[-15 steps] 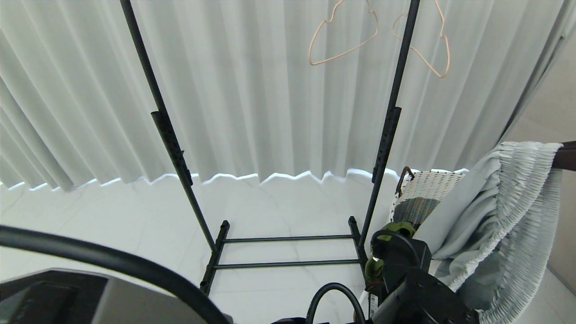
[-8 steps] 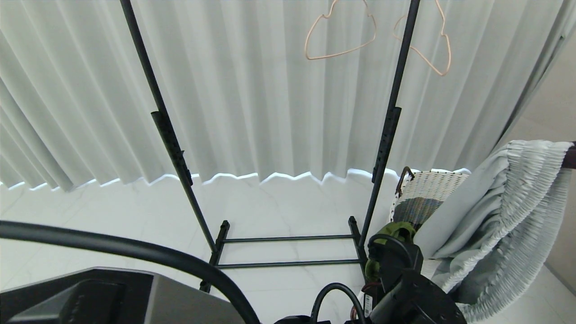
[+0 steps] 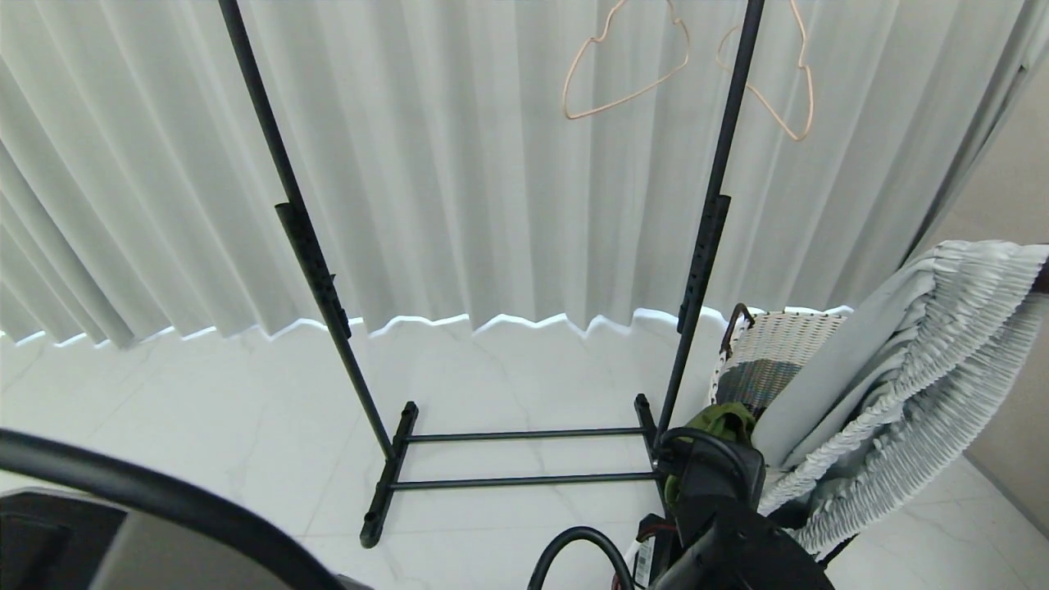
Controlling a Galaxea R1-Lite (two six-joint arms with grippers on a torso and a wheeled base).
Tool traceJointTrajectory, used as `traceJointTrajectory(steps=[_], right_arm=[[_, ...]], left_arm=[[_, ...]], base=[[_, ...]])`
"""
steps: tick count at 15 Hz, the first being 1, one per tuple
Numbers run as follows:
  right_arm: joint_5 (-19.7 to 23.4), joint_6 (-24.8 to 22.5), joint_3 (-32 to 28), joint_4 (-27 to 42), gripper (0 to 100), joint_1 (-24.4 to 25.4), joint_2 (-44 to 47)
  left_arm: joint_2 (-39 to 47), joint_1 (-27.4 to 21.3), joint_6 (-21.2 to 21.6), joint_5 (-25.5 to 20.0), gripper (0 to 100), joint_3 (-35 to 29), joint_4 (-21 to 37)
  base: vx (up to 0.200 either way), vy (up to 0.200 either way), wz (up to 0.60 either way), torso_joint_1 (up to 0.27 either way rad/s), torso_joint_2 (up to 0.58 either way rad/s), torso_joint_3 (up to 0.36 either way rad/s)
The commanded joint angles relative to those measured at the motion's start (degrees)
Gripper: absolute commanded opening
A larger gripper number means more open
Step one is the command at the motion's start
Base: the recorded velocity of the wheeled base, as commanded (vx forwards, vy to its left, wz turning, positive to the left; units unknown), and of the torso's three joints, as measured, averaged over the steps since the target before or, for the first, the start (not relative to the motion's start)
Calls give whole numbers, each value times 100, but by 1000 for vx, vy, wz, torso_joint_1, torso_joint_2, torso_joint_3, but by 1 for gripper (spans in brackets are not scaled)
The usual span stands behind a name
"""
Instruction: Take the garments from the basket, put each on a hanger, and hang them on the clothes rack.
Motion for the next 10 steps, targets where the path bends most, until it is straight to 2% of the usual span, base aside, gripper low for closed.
traceJointTrajectory(steps=[1,5,10], right_arm=[[6,-107,-1,-19,0,4,-104],[15,-529,-36,-555,0,4,-148],[23,-713,-150,-1241,0,4,36]], left_arm=[[-492,8,214,16,0,46,-10],[-1362,52,557,25,0,169,8],[-2224,623,671,25,0,477,17]], base=[[0,0,0,0,0,0],[0,0,0,0,0,0],[0,0,0,0,0,0]])
